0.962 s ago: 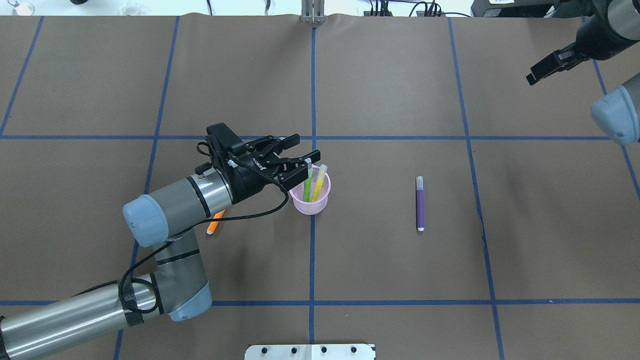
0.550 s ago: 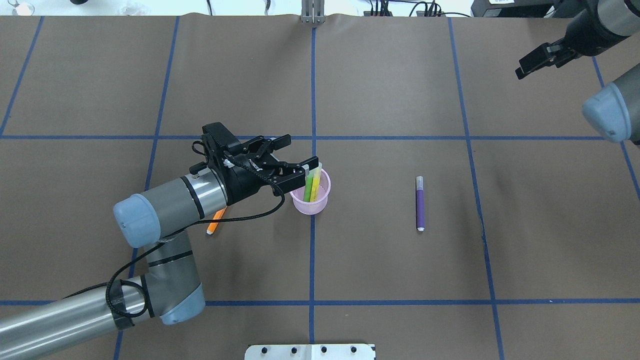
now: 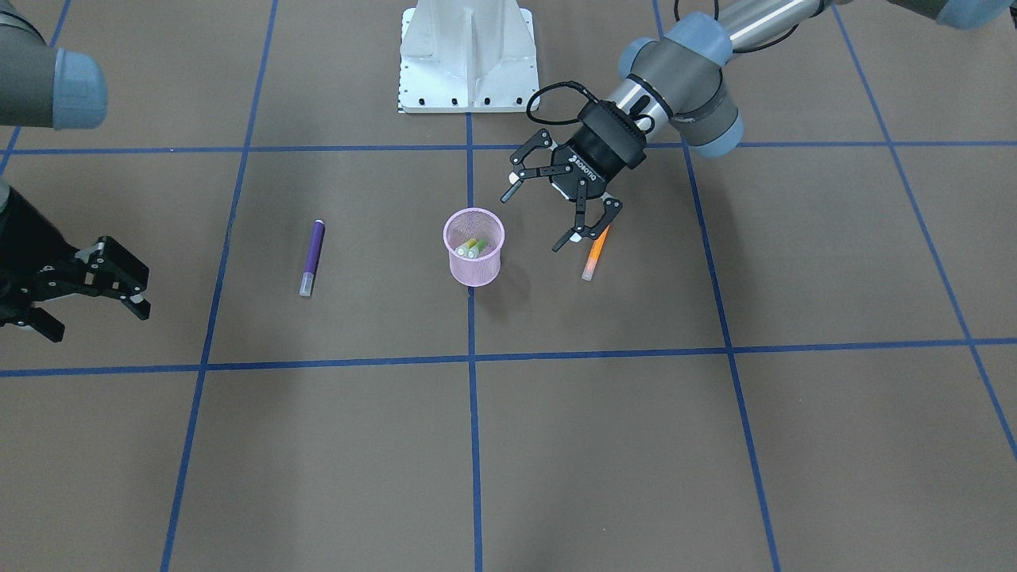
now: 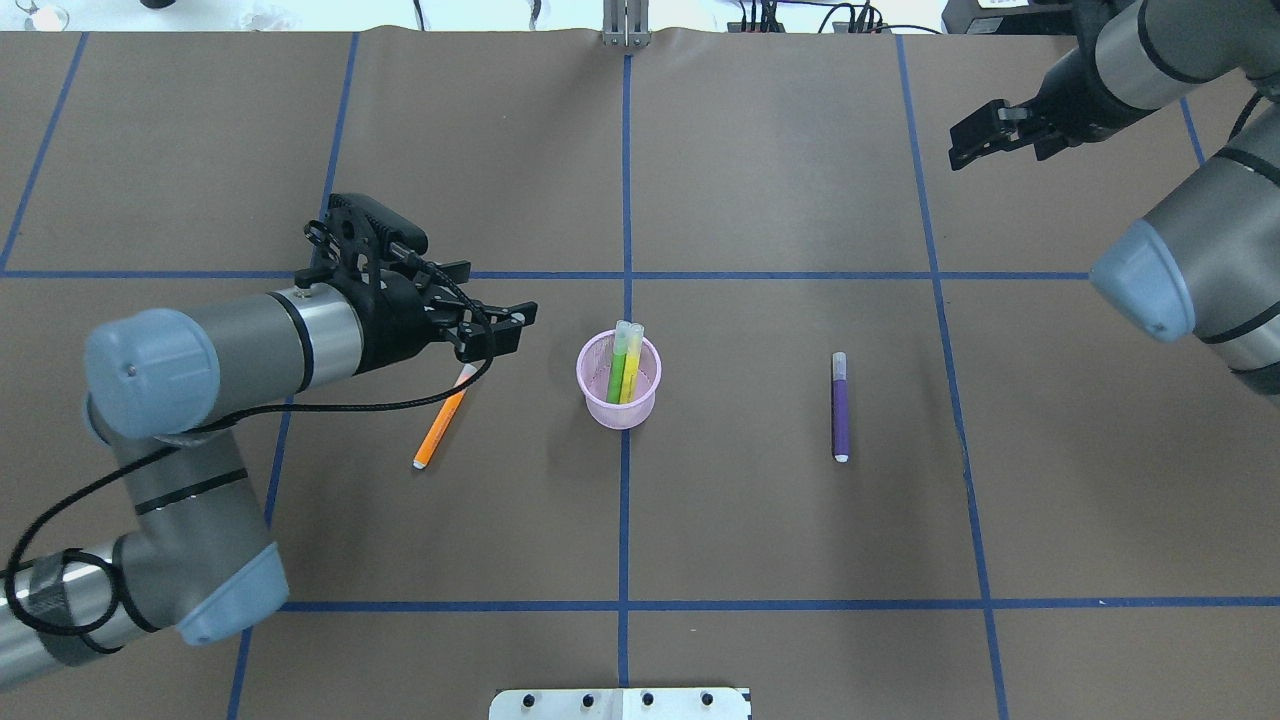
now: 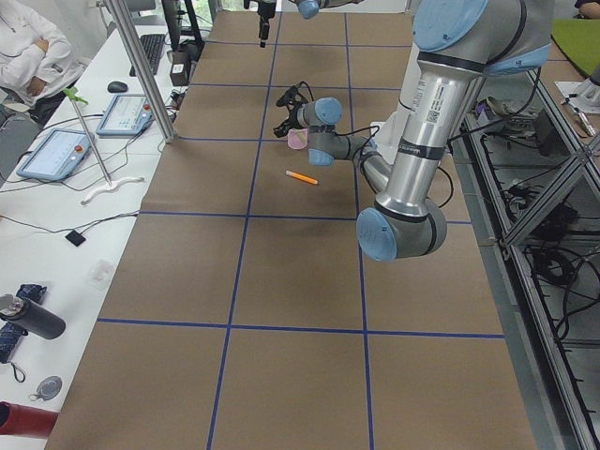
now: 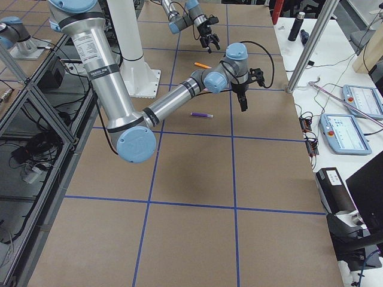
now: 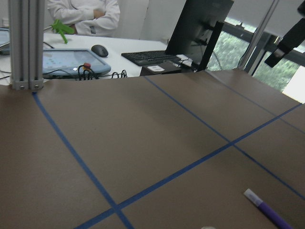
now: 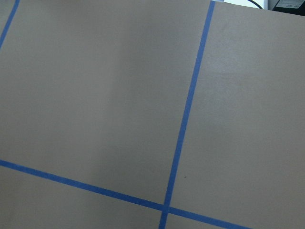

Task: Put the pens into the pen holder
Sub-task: 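Move the right gripper down to the purple marker while the left gripper withdraws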

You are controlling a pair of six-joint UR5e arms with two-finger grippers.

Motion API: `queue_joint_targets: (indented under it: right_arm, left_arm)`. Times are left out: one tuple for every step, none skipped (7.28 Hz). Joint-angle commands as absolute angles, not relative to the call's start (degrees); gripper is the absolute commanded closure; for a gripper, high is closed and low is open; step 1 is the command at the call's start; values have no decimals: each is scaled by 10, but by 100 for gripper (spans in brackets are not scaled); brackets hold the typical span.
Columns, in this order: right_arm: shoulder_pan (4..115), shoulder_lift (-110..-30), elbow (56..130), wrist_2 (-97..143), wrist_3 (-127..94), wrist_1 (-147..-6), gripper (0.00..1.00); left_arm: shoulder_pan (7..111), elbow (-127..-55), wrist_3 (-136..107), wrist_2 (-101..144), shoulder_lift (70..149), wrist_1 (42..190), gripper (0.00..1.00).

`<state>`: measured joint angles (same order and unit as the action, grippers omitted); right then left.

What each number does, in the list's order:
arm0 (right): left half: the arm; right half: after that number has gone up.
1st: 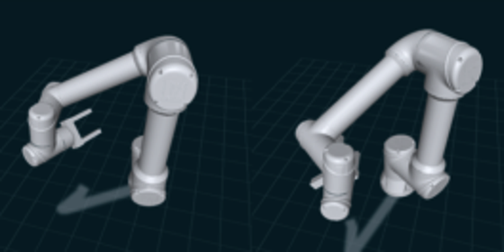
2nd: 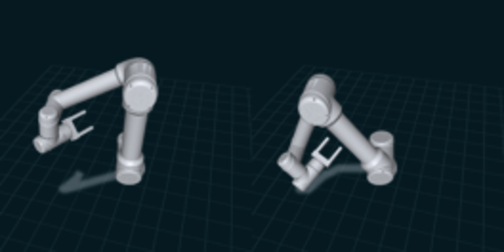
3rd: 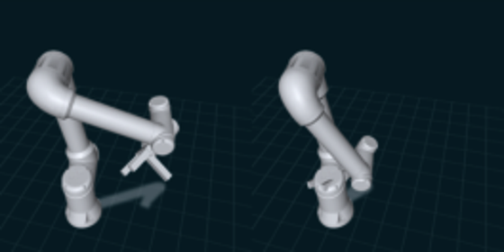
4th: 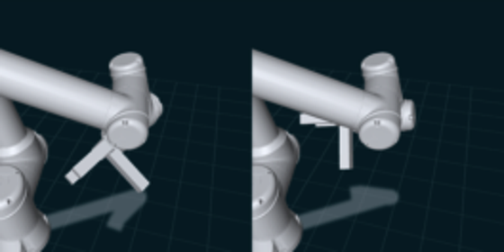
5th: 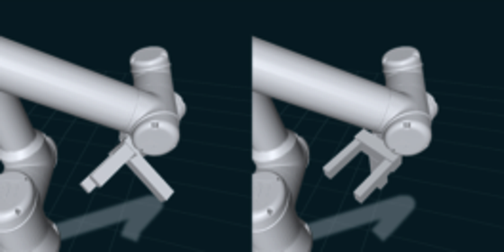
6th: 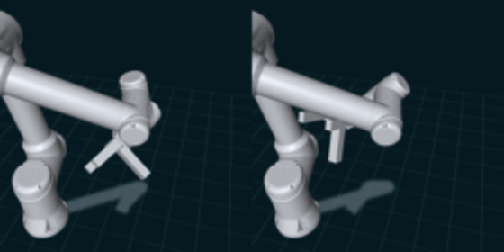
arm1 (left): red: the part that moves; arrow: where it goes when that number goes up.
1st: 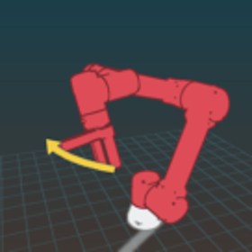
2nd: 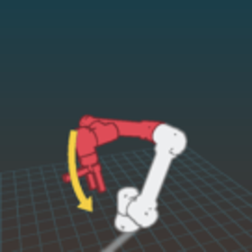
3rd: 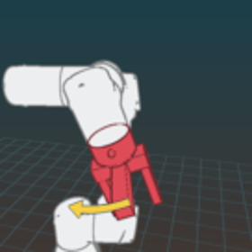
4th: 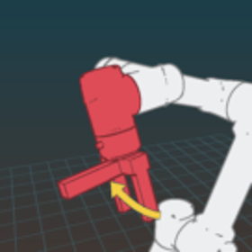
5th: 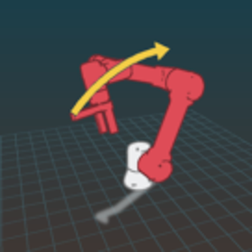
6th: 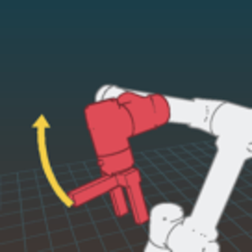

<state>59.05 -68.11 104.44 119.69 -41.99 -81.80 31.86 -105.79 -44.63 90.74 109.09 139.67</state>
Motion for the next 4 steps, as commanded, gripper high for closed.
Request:
queue_joint_targets:
  right_arm:
    - [519, -684, 1068, 1114, -546, -795, 1]
    - [479, -685, 1074, 1070, -603, -791, 1]
    - [449, -690, 1079, 1042, -639, -790, 2]
    - [434, -701, 1079, 1031, -671, -787, 2]
  left_arm:
    - [401, -1152, -438, 1029, 1058, 1185, 1]
    - [458, -1154, -435, 1115, 1050, 1143, 1]
    - [506, -1153, -434, 1181, 1040, 1124, 1]
    - [521, -1153, -434, 1204, 1021, 1124, 1]
